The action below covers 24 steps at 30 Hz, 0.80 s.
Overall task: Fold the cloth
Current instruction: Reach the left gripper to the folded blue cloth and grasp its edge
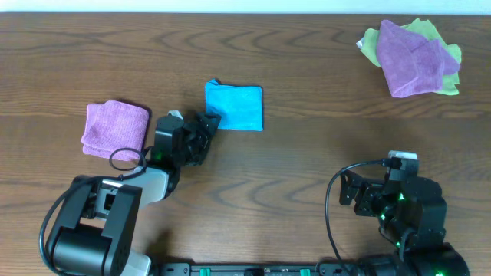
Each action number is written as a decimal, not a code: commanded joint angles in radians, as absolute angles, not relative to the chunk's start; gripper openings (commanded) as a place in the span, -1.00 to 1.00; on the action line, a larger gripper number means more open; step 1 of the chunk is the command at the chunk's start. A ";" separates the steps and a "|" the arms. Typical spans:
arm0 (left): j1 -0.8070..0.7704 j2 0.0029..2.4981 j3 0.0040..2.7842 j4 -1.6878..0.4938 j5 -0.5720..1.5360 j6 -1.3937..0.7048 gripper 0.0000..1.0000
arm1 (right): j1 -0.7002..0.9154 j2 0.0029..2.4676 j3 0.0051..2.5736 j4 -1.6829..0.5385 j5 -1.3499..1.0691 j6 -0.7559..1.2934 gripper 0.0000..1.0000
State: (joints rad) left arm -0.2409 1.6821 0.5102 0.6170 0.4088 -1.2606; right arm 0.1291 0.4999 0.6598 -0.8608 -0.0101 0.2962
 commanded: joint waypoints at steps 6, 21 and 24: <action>-0.282 1.768 0.593 0.611 0.357 -1.264 0.91 | 0.123 0.497 0.656 -0.862 -0.004 0.307 0.98; -0.290 1.845 0.625 0.610 0.273 -1.264 0.88 | 0.123 0.497 0.656 -0.861 -0.003 0.307 0.99; -0.290 1.857 0.625 0.611 0.262 -1.264 0.88 | 0.123 0.497 0.656 -0.861 -0.004 0.307 0.98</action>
State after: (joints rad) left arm -0.2920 1.8015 0.6369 0.6373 0.3260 -1.2648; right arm 0.1291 0.4999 0.6598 -0.8608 -0.0101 0.2962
